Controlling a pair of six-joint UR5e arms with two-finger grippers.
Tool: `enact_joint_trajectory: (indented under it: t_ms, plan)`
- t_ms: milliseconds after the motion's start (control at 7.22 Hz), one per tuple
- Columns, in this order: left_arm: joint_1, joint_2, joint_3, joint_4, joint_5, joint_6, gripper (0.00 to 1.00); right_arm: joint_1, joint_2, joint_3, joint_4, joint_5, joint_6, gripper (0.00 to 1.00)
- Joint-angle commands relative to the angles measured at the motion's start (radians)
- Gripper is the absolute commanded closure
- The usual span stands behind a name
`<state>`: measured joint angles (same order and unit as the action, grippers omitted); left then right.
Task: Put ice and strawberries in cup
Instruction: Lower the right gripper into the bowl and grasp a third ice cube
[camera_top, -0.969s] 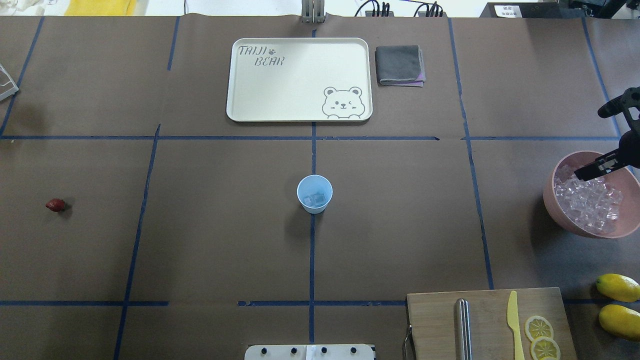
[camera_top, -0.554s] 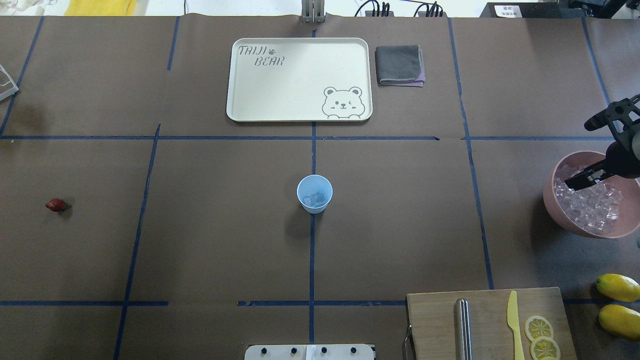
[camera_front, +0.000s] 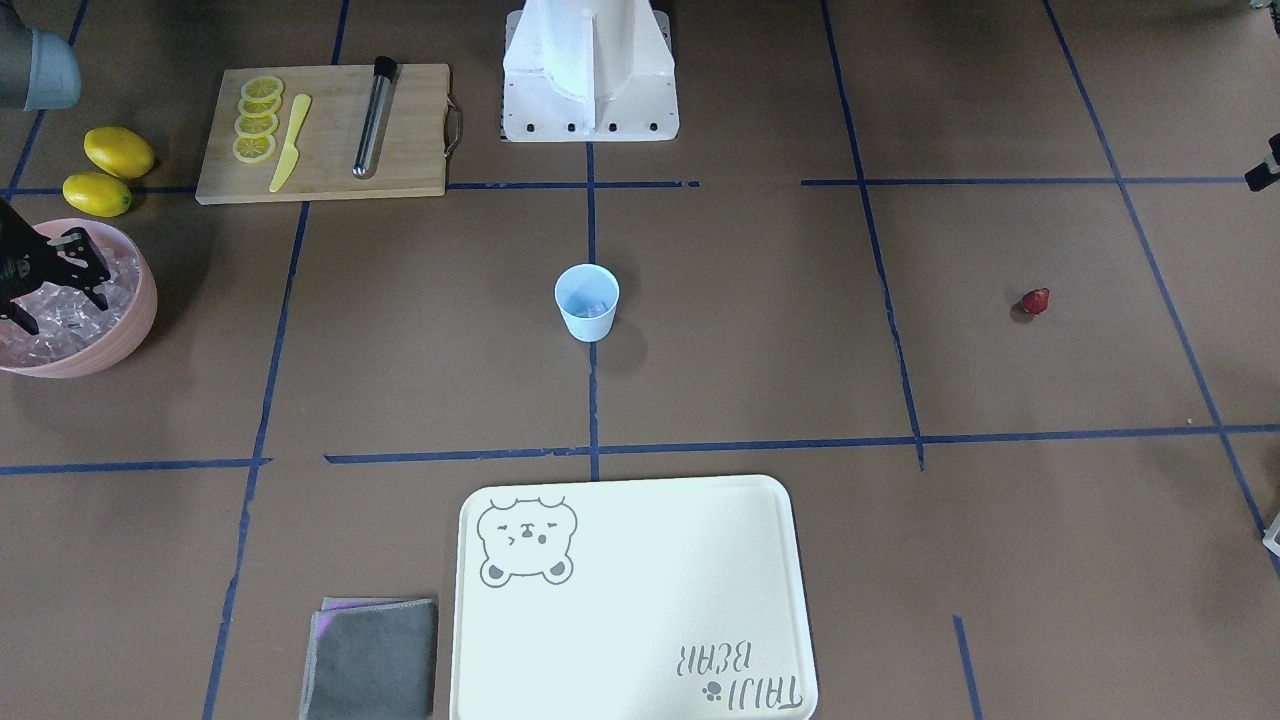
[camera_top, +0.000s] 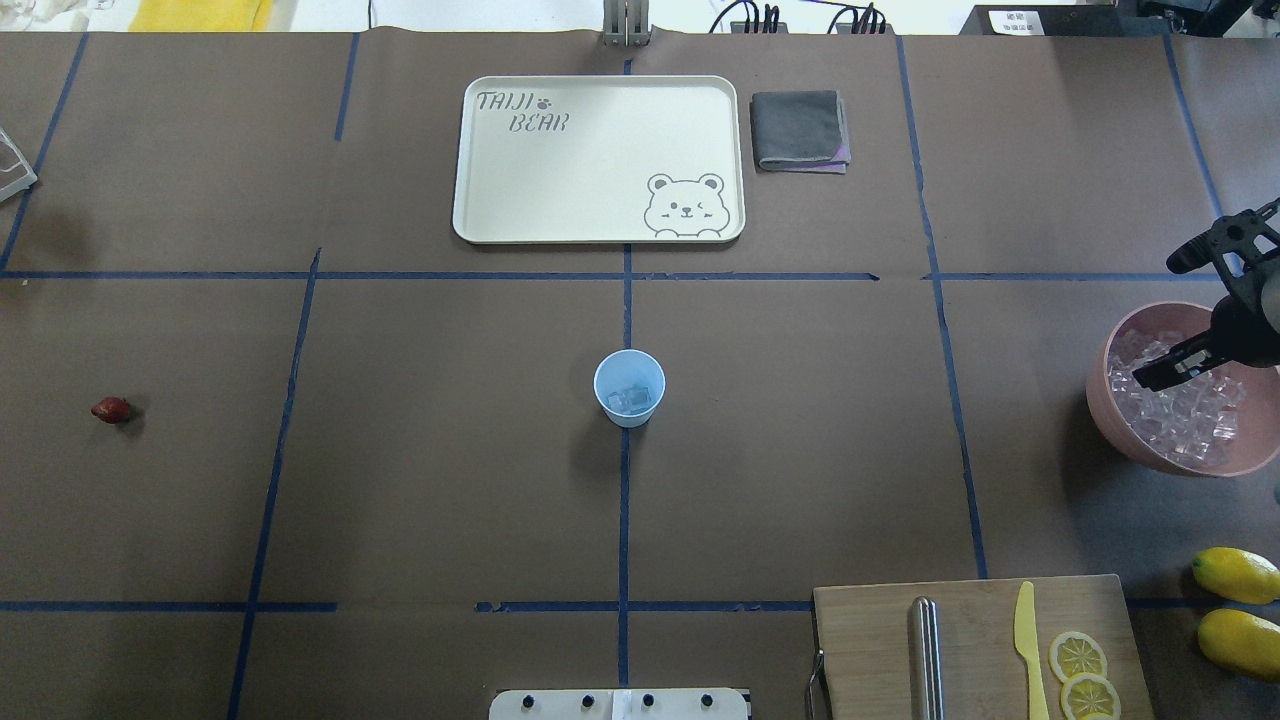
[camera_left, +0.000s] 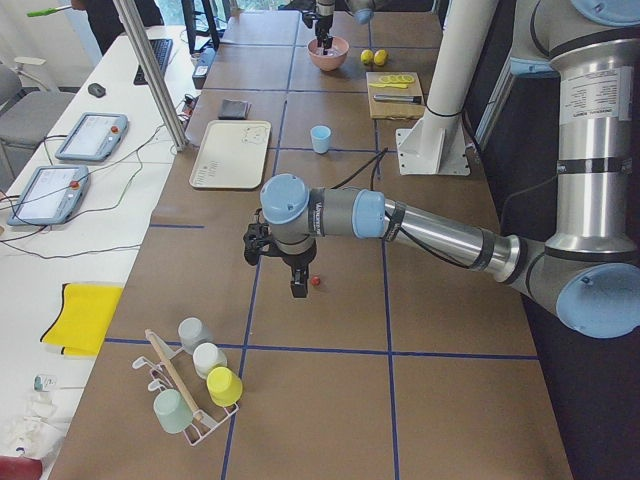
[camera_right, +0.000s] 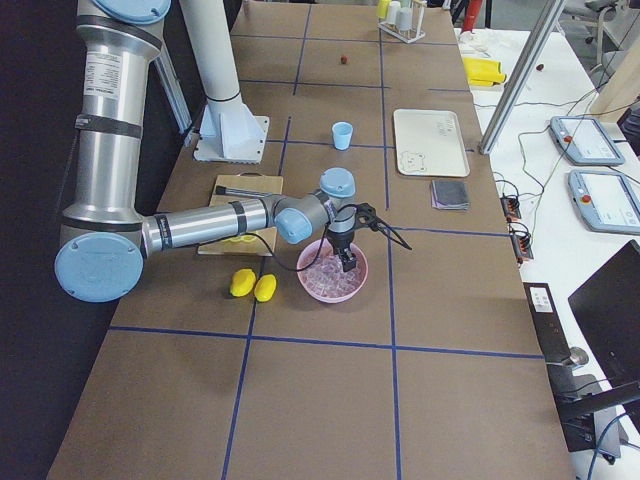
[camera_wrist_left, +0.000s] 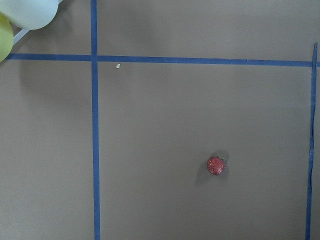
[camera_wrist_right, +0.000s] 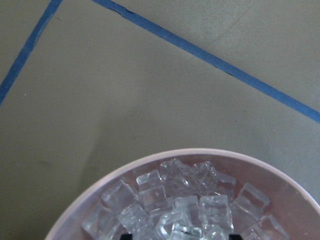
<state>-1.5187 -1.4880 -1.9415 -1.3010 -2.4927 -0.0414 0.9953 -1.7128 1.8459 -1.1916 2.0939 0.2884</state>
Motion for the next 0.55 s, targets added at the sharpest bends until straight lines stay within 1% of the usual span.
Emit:
enact_joint_trajectory:
  t_ms: [0,138,277,415]
  plan:
    - [0.000,0.000,-0.001,0.000,0.000,0.000,0.00,0.000,-0.011,-0.001,0.000,0.000,0.000,0.69]
    - [0.000,0.000,-0.001,-0.001,0.000,0.000,0.00,0.000,-0.013,0.001,0.001,0.000,0.000,0.96]
    - [0.000,0.000,-0.001,-0.001,0.000,0.000,0.00,0.000,-0.013,0.006,0.001,0.006,0.000,1.00]
    - [0.000,0.000,-0.001,0.000,0.000,0.000,0.00,0.000,-0.007,0.007,0.001,0.006,0.001,1.00]
